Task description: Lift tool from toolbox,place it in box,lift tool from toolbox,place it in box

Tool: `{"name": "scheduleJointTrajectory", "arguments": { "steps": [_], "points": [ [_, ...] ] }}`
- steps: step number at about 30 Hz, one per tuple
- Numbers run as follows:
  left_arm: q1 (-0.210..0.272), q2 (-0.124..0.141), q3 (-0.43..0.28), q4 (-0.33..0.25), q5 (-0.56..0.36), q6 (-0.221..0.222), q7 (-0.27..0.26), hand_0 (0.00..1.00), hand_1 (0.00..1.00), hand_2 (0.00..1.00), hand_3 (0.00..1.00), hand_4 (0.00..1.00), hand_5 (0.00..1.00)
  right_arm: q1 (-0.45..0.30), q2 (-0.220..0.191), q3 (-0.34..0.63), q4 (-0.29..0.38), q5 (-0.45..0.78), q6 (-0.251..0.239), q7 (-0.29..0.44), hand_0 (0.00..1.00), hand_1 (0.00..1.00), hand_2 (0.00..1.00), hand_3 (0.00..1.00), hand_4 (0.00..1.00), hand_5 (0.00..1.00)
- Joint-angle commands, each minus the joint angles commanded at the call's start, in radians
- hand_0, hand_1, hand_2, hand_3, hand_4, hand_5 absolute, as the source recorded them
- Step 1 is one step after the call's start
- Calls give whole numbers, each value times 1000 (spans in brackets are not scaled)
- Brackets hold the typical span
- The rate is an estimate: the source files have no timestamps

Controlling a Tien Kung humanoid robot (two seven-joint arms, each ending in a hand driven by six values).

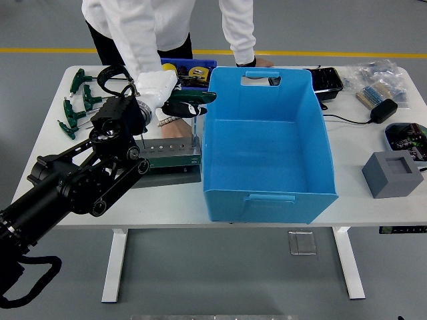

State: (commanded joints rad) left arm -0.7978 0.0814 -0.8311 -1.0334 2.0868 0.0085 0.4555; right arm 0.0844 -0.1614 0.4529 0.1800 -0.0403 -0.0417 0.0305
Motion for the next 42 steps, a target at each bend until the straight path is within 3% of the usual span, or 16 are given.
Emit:
{"name": "scheduleJointTrajectory", "arguments": {
  "steps": [4, 6, 7, 18, 19, 24, 25, 27, 31, 42],
  "points": [
    [1, 0, 6, 4, -1, -7, -3, 94, 43, 87, 228, 998, 703, 0, 0, -1, 0, 1, -1, 1, 694, 702, 808, 831, 998, 998],
    [1, 1, 9, 4, 1, 1, -4, 94, 43, 87, 228, 998, 703, 0, 0, 0, 0, 1, -1, 1, 694, 702, 808, 831, 998, 998],
    [1, 1, 9, 3, 1, 4, -4, 81, 2, 24, 163, 998, 666, 0, 0, 0, 0, 1, -2, 1, 693, 701, 806, 832, 998, 998],
    [0, 13, 0, -17, -28, 55, -5, 72, 2, 9, 127, 998, 705, -2, 1, -4, 0, 6, -4, 1, 692, 700, 806, 831, 998, 998],
    [0, 15, 0, -19, -30, 59, -7, 69, 2, 4, 90, 864, 691, -3, 2, -3, 0, 5, -5, 1, 691, 700, 805, 831, 998, 998],
    [3, 21, -5, -27, -38, 64, -15, 69, 2, 4, 90, 864, 691, -6, 5, 4, 0, -3, -7, -3, 691, 700, 805, 831, 998, 998],
    [3, 24, -7, -31, -42, 62, -17, 70, 2, 2, 71, 792, 651, -7, 5, 5, 0, -3, -7, -4, 691, 699, 805, 832, 998, 998],
    [3, 29, -9, -38, -47, 58, -19, 70, 2, 2, 71, 792, 651, -8, 6, 7, 0, -5, -8, -4, 691, 699, 805, 832, 998, 998],
    [2, 45, -11, -59, -54, 46, -16, 67, 2, 3, 69, 767, 617, -11, 8, 17, 0, -14, -9, -7, 687, 698, 803, 831, 998, 998],
    [-34, 125, -11, -138, -51, -25, 3, 63, 2, 2, 65, 749, 595, -16, 12, 40, 0, -32, -10, -13, 689, 697, 804, 832, 998, 997]
  ]
}}
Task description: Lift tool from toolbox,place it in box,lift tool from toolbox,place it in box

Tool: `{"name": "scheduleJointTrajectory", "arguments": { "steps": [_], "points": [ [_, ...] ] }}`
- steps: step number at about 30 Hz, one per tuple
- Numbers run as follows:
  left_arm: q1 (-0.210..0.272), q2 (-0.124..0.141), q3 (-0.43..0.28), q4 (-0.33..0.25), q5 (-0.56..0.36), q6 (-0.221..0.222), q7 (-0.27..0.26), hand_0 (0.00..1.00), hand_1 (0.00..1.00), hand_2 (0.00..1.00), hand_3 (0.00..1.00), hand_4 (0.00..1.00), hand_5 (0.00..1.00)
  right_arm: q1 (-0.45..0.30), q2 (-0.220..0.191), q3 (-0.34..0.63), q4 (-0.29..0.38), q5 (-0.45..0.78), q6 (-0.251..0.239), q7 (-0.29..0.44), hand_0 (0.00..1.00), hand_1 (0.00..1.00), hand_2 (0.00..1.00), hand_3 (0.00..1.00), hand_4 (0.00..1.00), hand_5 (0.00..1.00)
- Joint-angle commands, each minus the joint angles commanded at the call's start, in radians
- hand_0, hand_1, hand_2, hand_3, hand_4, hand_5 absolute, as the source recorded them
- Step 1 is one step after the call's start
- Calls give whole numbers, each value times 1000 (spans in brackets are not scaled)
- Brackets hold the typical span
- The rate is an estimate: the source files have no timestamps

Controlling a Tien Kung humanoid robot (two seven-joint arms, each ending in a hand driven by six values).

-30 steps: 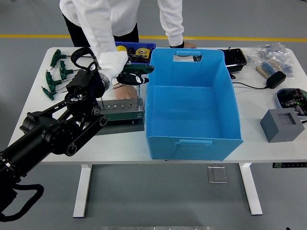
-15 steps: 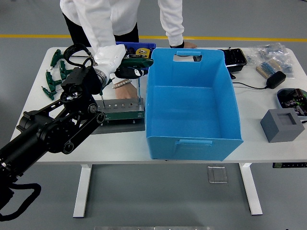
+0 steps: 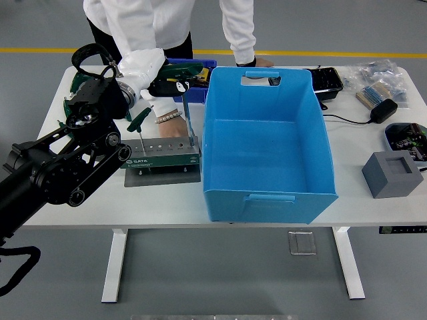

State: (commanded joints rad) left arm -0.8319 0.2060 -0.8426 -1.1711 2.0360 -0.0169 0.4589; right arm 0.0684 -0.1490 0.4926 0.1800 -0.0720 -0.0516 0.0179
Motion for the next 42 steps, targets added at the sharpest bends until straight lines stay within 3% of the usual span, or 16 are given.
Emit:
{"name": "scheduleJointTrajectory", "arguments": {
  "steps": [6, 13, 22, 29, 36, 42],
  "points": [
    [-35, 46, 8, -63, -3, -39, 9, 57, 2, 2, 64, 745, 589, 1, 0, 5, 0, 0, 1, 2, 689, 697, 803, 833, 998, 997],
    [-64, 80, -2, -125, -13, -49, 17, 51, 2, 2, 64, 732, 568, 2, -1, 10, 0, -4, 1, 3, 687, 697, 802, 832, 998, 994],
    [-101, 103, -18, -195, -20, -68, 33, 50, 2, 2, 64, 722, 554, 1, -2, 12, 0, -9, 2, 3, 686, 696, 802, 831, 998, 993],
    [-136, 71, 29, -250, -63, -54, 42, 50, 2, 2, 64, 713, 543, -1, -2, 13, 0, -13, 1, 1, 687, 695, 802, 831, 998, 993],
    [-193, 16, 202, -213, -178, -40, 44, 50, 2, 2, 65, 706, 535, 1, -6, 3, 0, -10, 1, -1, 687, 694, 801, 832, 998, 993],
    [-230, -41, 332, -164, -224, -19, 24, 50, 2, 2, 65, 705, 535, 5, -11, -2, 0, -11, 2, 2, 686, 694, 800, 832, 998, 992]
  ]
}}
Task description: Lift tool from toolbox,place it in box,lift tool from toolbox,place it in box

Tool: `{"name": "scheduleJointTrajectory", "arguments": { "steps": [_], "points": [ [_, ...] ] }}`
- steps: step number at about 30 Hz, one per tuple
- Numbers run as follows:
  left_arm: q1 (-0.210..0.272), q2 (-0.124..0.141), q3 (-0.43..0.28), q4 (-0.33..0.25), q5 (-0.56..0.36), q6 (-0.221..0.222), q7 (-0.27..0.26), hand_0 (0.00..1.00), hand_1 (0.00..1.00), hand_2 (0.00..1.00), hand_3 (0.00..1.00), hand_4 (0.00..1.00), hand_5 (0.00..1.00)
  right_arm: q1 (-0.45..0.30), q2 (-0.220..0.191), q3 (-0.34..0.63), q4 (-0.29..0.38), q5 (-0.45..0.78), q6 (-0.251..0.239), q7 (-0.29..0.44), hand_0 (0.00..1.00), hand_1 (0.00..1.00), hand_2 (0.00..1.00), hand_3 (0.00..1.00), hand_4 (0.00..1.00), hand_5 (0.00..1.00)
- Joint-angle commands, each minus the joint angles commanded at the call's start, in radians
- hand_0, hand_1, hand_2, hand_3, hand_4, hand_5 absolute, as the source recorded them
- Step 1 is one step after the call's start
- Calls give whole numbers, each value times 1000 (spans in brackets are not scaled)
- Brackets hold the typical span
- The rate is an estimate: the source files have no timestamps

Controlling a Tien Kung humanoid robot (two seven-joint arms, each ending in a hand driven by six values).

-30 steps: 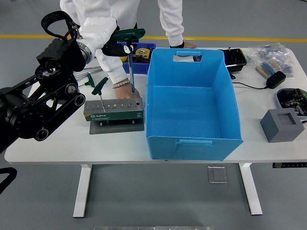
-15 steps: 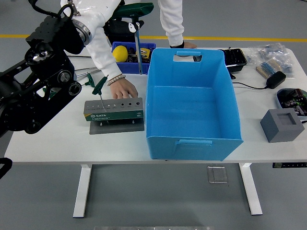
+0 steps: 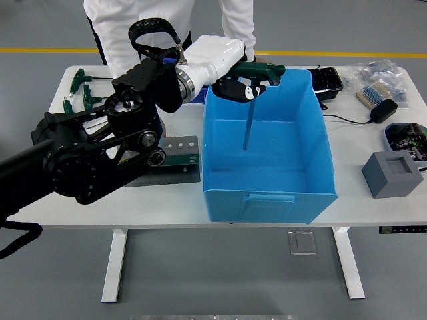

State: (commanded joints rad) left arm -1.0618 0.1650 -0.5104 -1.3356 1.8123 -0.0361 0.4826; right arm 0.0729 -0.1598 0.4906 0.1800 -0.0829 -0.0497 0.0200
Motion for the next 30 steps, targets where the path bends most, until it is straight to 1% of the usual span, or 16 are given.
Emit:
{"name": "scheduleJointTrajectory", "arguments": {
  "steps": [3, 5, 7, 8, 13, 14, 17, 19, 20, 23, 25, 26, 30],
  "points": [
    [-10, -17, 58, 18, -11, 3, -7, 55, 2, 9, 74, 705, 530, 1, -2, 2, 0, -4, 0, 1, 686, 693, 800, 830, 998, 992],
    [-18, -34, 105, 31, -30, 6, -15, 55, 2, 9, 74, 705, 530, 1, -3, 4, 0, -8, -1, 2, 686, 693, 800, 830, 998, 992],
    [-21, -43, 130, 39, -40, 4, -20, 55, 2, 9, 74, 705, 530, 2, -4, 5, 0, -11, -1, 2, 686, 693, 800, 830, 998, 992],
    [-25, -53, 147, 47, -49, 5, -26, 77, 2, 26, 100, 744, 585, 3, -6, 5, 0, -13, -1, 2, 686, 691, 799, 824, 998, 992],
    [-38, -90, 187, 81, -67, 9, -51, 77, 2, 26, 100, 744, 585, 7, -10, 3, 0, -22, -1, 0, 686, 691, 799, 824, 998, 992],
    [-43, -100, 194, 90, -74, 12, -62, 138, 73, 97, 194, 876, 708, 7, -11, 2, 0, -23, -1, 0, 686, 692, 796, 823, 998, 991],
    [-52, -119, 206, 110, -89, 13, -86, 138, 73, 97, 194, 876, 708, 8, -13, 4, 0, -31, -2, -1, 686, 692, 796, 823, 998, 991],
    [-61, -133, 211, 133, -95, 6, -107, 138, 73, 97, 194, 876, 708, 10, -15, 11, 0, -43, -3, -2, 686, 692, 796, 823, 998, 991],
    [-65, -138, 213, 145, -96, 8, -118, 255, 288, 313, 550, 952, 730, 11, -17, 14, 0, -49, -4, -3, 686, 686, 794, 822, 998, 989],
    [-71, -143, 215, 167, -84, 16, -147, 255, 288, 313, 550, 952, 730, 13, -18, 32, 0, -72, -8, -8, 686, 686, 794, 822, 998, 989],
    [-70, -139, 214, 181, -68, 29, -169, 255, 288, 313, 550, 952, 730, 18, -19, 48, 0, -96, -12, -16, 686, 686, 794, 822, 998, 989],
    [-68, -136, 214, 193, -58, 38, -182, 420, 524, 588, 680, 988, 732, 20, -19, 53, 0, -103, -14, -18, 685, 684, 793, 819, 998, 989],
    [-66, -128, 209, 226, -33, 55, -212, 420, 524, 588, 680, 988, 732, 20, -19, 65, 0, -116, -16, -21, 685, 684, 793, 819, 998, 989]
  ]
}}
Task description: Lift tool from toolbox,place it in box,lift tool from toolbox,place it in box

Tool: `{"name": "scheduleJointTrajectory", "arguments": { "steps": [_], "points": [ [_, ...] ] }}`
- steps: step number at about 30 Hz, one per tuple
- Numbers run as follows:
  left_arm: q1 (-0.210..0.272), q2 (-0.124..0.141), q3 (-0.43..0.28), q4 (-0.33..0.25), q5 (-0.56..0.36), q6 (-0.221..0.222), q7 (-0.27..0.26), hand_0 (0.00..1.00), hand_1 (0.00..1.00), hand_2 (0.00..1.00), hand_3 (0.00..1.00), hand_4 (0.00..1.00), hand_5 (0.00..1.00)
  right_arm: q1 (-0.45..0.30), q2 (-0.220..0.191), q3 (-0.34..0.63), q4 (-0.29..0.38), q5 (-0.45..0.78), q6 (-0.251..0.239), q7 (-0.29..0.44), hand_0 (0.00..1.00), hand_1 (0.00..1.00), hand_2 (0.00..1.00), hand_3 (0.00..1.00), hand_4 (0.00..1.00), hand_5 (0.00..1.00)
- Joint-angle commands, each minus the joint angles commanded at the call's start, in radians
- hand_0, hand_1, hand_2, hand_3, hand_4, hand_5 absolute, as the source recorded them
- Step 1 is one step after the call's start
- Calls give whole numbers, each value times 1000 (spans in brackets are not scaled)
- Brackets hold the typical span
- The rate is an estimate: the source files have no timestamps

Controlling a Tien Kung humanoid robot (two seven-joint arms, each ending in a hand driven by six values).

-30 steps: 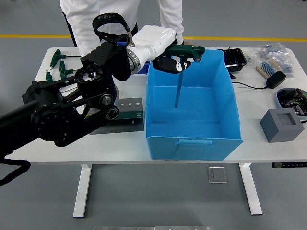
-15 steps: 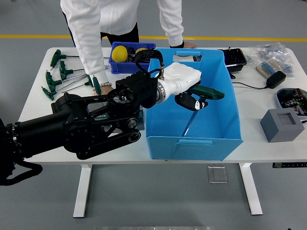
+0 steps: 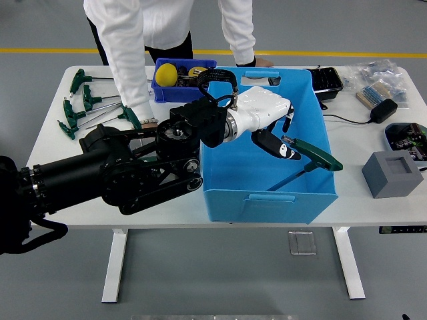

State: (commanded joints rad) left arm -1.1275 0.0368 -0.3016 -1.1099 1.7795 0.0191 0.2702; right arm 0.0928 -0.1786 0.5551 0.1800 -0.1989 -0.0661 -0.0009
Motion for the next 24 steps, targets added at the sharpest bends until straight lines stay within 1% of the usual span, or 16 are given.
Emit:
{"name": "scheduleJointTrajectory", "arguments": {
  "steps": [1, 2, 7, 8, 13, 17, 19, 20, 21, 24],
  "points": [
    [0, 1, -3, 5, 7, 3, -4, 420, 524, 588, 680, 988, 732, 0, 0, 3, 0, -4, 0, -1, 685, 684, 793, 819, 998, 989],
    [0, 1, -4, 7, 11, 4, -5, 568, 643, 719, 745, 998, 726, 0, 0, 3, 0, -5, -1, -1, 681, 684, 794, 820, 998, 988],
    [0, -6, -36, 23, 38, 17, -12, 568, 643, 719, 745, 998, 726, 0, 1, 5, 0, -11, -1, -3, 681, 684, 794, 820, 998, 988],
    [1, -6, -41, 26, 40, 17, -12, 578, 650, 732, 751, 998, 718, 0, 1, 4, 0, -11, -1, -2, 681, 684, 793, 823, 998, 987],
    [12, 2, -65, 38, 45, 14, -11, 578, 650, 732, 751, 998, 718, -4, 3, 8, 0, -14, 0, -1, 681, 684, 793, 823, 998, 987],
    [36, 18, -117, 27, 84, 4, -12, 579, 649, 734, 751, 998, 707, -7, 6, 14, 0, -17, 1, -1, 681, 684, 794, 820, 998, 987],
    [52, 38, -149, 17, 120, -10, -14, 579, 649, 734, 751, 998, 707, -9, 8, 20, 0, -22, 1, -1, 681, 684, 794, 820, 998, 987],
    [59, 47, -162, 14, 132, -16, -13, 542, 626, 699, 743, 998, 715, -10, 8, 22, 0, -22, 1, 0, 680, 684, 793, 818, 998, 986],
    [65, 54, -171, 12, 142, -22, -12, 542, 626, 699, 743, 998, 715, -10, 9, 25, 0, -22, 2, 0, 680, 684, 793, 818, 998, 986],
    [101, 84, -227, 9, 223, -54, -10, 542, 626, 699, 743, 998, 715, -12, 11, 35, 0, -27, 2, -1, 680, 684, 793, 818, 998, 986]
  ]
}}
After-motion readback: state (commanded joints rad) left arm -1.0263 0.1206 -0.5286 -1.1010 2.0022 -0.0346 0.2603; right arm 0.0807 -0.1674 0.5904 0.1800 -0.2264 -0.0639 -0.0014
